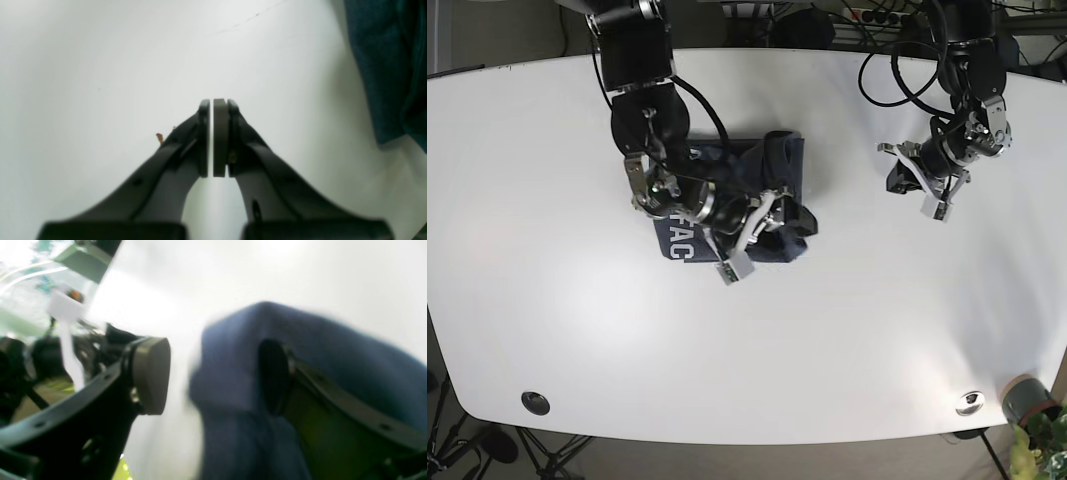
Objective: Fold the T-shirt properly
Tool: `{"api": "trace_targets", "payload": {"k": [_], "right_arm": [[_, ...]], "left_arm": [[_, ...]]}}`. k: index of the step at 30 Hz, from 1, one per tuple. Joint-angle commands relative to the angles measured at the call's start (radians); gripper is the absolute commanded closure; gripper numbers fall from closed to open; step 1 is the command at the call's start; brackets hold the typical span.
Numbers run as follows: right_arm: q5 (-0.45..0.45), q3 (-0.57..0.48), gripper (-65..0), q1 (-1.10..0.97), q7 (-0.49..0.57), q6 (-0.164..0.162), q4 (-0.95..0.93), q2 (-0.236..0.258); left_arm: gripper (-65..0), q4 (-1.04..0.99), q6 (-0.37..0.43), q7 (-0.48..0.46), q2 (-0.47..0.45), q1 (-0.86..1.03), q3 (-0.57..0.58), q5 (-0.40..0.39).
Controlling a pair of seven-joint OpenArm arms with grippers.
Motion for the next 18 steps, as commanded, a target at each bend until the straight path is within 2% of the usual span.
{"api": "trace_targets", "payload": {"k": [1,5,11,14,18], "right_arm": [[0.025,-0.016,-40.0,0.050,0.061,0.011,-0.061,-0.035],[0.025,-0.081,-40.0,0.104,0.134,0.011,-0.143,-0.042],[0.034,-0.091,-40.0,0.124,0.139,0.010,-0.144,-0.042],[0.028,-0.090,-40.0,0.119,0.137,0.010,-0.103,-0.030],[0.036,-0.090,-40.0,0.082,0.136,0.010,-0.026,0.017]], "left_arm": [[0.0,0.018,-0.005,-0.019,-0.012,-0.012,-0.003,-0.016],[0.0,0.022,-0.005,-0.019,-0.012,-0.012,-0.003,-0.016],[0.0,0.024,-0.005,-0.019,-0.012,-0.015,-0.003,-0.016],[0.0,0.024,-0.005,-0.019,-0.012,-0.017,-0.003,-0.016],[0.0,0.033,-0.005,-0.019,-0.012,-0.034,0.000,-0.016]]}}
